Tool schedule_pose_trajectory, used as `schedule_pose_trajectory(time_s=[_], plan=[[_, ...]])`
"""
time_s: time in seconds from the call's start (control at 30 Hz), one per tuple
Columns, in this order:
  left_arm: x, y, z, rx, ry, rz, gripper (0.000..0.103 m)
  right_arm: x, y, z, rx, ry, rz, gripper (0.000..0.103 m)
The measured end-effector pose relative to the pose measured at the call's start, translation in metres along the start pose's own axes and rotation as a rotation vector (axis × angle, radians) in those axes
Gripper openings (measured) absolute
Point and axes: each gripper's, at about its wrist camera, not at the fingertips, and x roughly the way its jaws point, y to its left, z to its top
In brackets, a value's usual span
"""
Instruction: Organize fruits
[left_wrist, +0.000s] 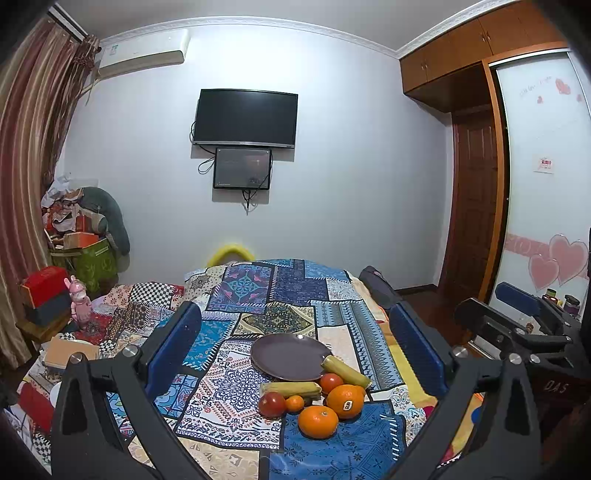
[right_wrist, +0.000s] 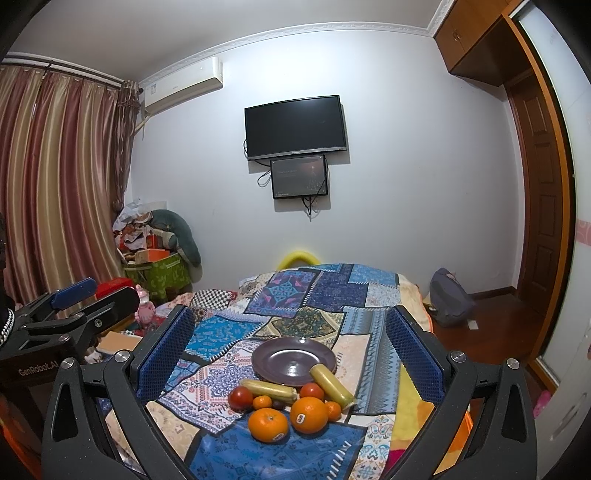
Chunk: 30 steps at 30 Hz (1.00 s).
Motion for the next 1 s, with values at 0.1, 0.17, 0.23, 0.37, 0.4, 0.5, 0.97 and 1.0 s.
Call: schedule_pose_trajectory(time_s=[0.1, 0.17, 0.23, 0.37, 0.4, 0.5, 0.97, 1.0], plan=[[0.0000, 0.0001, 0.0005, 0.000, 0.001, 0.000, 0.103, 0.0007, -0.0006, 0.0011, -0.001, -0.001, 0.001, 0.103], [0.0000, 0.0000, 0.0005, 0.000, 0.001, -0.001, 0.103, 0.0007, -0.0008, 0.0012, 0.000, -0.002, 0.001, 0.103], [0.0000, 0.0001, 0.0005, 0.000, 0.001, -0.001, 0.103, 0.0006, -0.0007, 0.0013, 0.000, -0.002, 0.001, 0.103], [0.0006, 0.0001, 0.0011, 0.001, 0.001, 0.000, 0.103, 0.0004, -0.0002, 0.0017, 0.000, -0.002, 0.001, 0.103], [0.0006, 0.0001, 0.0012, 0.001, 0.001, 0.000, 0.103, 0.0005, -0.0006, 0.0012, 0.000, -0.003, 0.002, 0.103], [0.0006, 0.0005, 0.0012, 0.001, 0.001, 0.001, 0.103, 0.0005, -0.0006, 0.0012, -0.001, -0.003, 0.002, 0.103], [-0.0007, -0.0014, 0.0026, 0.007, 0.001, 0.006, 0.103, 0.0008, 0.0002, 0.0044, -0.002, -0.002, 0.002, 0.103], [-0.0008, -0.0010, 0.0027, 0.007, 0.001, 0.007, 0.103, 0.0005, 0.0001, 0.0037, -0.001, -0.002, 0.002, 0.103]])
